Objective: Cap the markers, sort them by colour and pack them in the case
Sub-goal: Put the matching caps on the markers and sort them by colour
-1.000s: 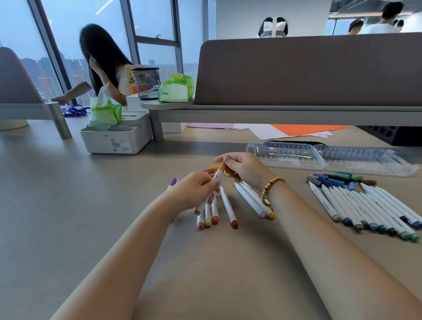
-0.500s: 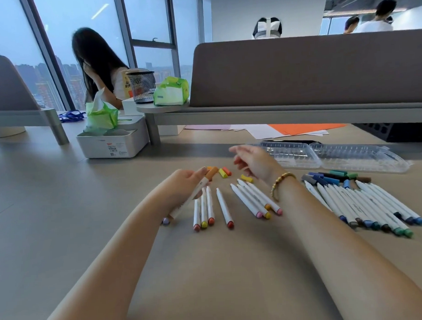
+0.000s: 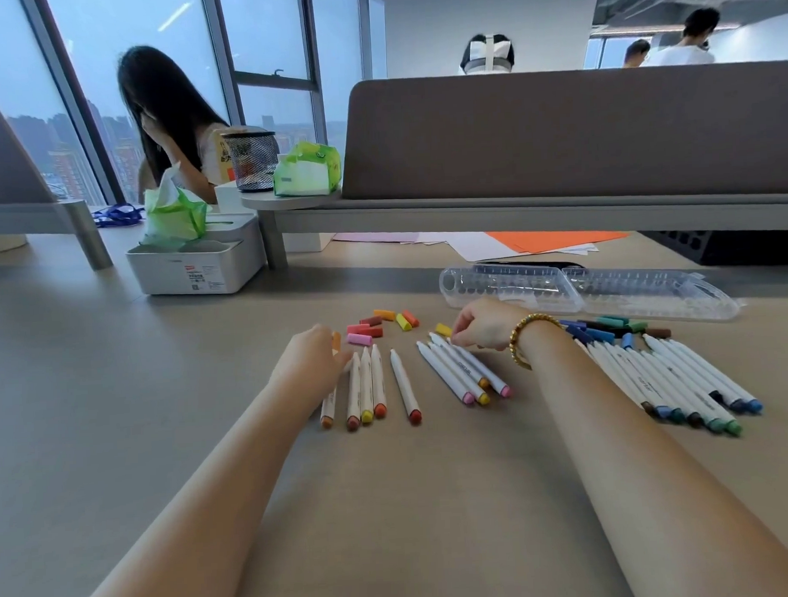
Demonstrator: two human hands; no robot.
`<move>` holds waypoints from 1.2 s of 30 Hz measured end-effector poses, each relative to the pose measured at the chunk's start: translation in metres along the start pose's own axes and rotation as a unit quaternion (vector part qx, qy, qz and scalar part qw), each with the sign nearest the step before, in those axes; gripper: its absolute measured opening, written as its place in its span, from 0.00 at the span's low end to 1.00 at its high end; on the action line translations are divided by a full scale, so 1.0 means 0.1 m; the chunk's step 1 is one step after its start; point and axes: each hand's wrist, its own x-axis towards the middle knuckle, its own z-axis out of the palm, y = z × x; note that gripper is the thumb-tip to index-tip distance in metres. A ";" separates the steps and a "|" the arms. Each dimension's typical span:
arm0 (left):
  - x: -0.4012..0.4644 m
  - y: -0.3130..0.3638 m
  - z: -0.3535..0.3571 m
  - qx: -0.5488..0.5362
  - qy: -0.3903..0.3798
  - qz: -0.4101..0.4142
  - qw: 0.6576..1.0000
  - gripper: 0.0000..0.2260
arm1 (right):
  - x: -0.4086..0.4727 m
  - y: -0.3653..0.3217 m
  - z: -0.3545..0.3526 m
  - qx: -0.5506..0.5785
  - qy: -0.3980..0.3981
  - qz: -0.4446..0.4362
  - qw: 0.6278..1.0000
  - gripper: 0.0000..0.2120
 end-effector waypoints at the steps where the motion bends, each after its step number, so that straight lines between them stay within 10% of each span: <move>1: 0.00 0.00 0.00 0.005 0.002 -0.001 1.000 0.16 | 0.00 0.00 0.00 -0.009 -0.001 0.004 1.000 0.11; 21: 0.08 -0.05 -0.14 -0.132 0.049 0.034 0.989 0.12 | 0.04 -0.14 0.10 -0.141 -0.003 0.061 0.988 0.12; 29: -0.03 0.12 -0.10 -0.239 -0.033 0.086 0.967 0.10 | 0.04 -0.21 -0.02 0.351 -0.024 -0.004 0.936 0.09; 36: -0.12 0.22 -0.08 -0.264 -0.103 0.116 0.952 0.09 | 0.11 -0.37 0.22 0.465 -0.065 -0.015 0.883 0.10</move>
